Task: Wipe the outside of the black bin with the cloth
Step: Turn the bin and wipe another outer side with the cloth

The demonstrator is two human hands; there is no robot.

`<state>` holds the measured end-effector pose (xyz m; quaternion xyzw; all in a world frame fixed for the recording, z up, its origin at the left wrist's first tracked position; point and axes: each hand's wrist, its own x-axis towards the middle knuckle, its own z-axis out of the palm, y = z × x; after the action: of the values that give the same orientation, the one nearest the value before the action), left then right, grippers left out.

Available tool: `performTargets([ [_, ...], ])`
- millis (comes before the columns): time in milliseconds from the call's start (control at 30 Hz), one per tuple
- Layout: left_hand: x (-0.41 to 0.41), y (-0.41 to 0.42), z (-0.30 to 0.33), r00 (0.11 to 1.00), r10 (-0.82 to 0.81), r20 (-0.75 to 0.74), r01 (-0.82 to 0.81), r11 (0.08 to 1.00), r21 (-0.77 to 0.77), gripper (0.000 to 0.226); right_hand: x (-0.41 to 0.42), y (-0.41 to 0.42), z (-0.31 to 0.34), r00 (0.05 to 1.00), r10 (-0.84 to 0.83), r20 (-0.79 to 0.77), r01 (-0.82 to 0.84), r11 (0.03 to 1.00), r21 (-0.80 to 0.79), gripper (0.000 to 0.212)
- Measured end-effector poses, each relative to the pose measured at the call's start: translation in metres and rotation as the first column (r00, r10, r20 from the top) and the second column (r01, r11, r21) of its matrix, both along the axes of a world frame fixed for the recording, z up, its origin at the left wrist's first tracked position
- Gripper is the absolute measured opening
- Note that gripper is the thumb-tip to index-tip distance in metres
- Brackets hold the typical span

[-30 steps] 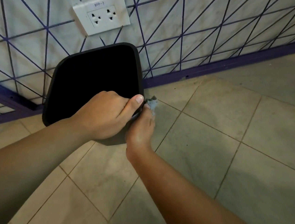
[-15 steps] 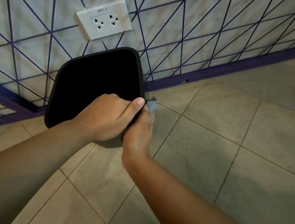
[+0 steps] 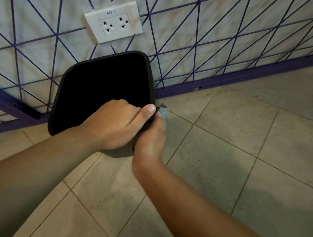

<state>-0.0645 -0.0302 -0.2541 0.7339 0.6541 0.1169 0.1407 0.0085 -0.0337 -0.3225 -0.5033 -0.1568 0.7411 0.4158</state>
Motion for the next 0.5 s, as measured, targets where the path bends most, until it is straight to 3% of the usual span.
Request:
performTargets([
  [133,0.001,0.001,0.000,1.000,-0.004,-0.012,0.004,1.000,0.024,0.062,-0.003,-0.002,-0.007,0.998,-0.060,-0.009,0.059,0.998,-0.006,0.102],
  [200,0.001,0.002,0.000,1.000,0.018,-0.014,-0.017,1.000,0.026,0.061,-0.003,0.006,-0.015,1.000,-0.029,-0.001,0.029,0.996,-0.080,0.087],
  [267,0.000,0.002,0.000,1.000,0.001,-0.004,-0.001,1.000,0.022,0.060,-0.002,-0.001,-0.007,1.000,0.015,0.003,-0.015,0.999,-0.048,0.081],
  [367,-0.001,0.002,0.001,1.000,-0.019,0.023,0.018,0.999,0.026,0.057,-0.004,-0.019,0.006,1.000,0.026,-0.016,-0.025,0.998,0.064,0.103],
  [500,0.000,0.002,0.001,1.000,0.023,-0.002,-0.023,1.000,0.016,0.060,-0.001,0.001,-0.014,1.000,-0.023,-0.006,0.022,0.990,-0.136,0.086],
])
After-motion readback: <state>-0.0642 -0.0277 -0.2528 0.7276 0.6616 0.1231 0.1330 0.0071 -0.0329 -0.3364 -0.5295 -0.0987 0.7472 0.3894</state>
